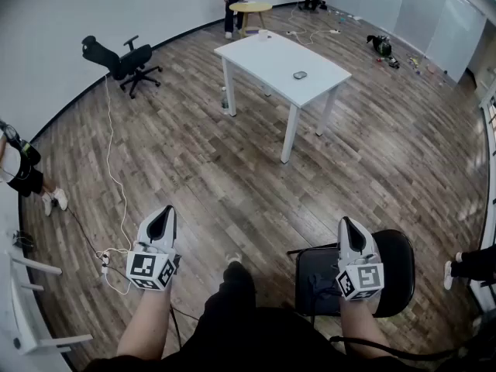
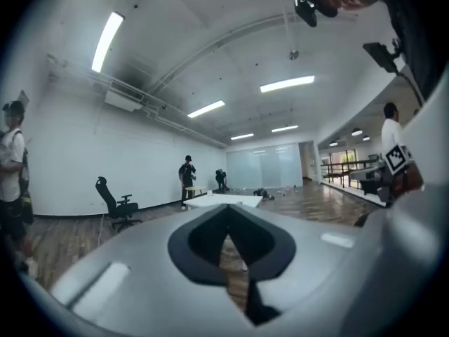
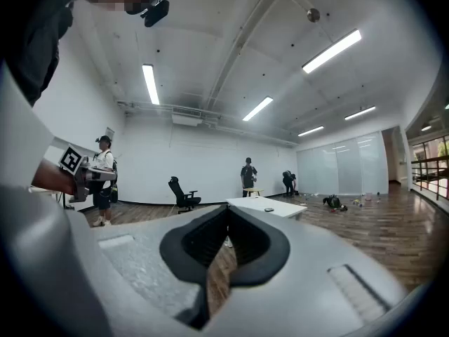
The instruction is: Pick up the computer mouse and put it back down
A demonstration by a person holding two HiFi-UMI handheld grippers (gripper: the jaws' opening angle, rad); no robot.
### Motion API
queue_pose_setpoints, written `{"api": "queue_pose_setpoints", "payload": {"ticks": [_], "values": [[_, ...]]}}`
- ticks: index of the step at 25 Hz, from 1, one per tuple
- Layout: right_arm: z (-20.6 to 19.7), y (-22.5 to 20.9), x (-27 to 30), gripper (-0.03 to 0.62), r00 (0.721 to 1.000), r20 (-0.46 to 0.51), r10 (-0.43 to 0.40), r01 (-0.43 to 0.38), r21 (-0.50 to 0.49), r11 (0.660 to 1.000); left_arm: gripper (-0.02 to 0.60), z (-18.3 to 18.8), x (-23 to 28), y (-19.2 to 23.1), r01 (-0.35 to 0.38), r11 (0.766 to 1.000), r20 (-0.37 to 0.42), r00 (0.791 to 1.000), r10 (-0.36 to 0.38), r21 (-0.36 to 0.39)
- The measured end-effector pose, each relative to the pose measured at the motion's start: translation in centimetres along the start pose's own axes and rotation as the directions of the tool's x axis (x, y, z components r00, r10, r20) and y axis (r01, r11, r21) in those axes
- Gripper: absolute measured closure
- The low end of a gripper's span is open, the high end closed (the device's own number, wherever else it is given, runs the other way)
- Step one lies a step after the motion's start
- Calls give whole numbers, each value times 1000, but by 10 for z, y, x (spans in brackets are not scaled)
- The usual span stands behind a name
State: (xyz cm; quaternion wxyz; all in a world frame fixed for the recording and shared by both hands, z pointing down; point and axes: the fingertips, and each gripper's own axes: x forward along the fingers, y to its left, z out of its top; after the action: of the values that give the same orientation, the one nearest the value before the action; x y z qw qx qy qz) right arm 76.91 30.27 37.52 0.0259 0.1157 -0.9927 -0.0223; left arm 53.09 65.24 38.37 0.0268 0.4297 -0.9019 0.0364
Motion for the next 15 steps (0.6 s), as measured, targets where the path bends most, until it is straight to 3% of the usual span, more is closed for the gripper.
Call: {"api": "queue_pose_setpoints", "payload": {"ticks": [6,10,15], "values": [[9,2,78,592,1000,-28,-11,10,-20,1000,578,-4,76,54,9,1000,6,1000,-9,-19],[25,9,136,592,999,-30,-19,18,-29,999,577,0,119,87,45,999,10,999,-45,6],[33,44,205,592,999,-16,37,-37,-4,999,578,9,160,152,13,1000,12,1000,-12,-5]]}}
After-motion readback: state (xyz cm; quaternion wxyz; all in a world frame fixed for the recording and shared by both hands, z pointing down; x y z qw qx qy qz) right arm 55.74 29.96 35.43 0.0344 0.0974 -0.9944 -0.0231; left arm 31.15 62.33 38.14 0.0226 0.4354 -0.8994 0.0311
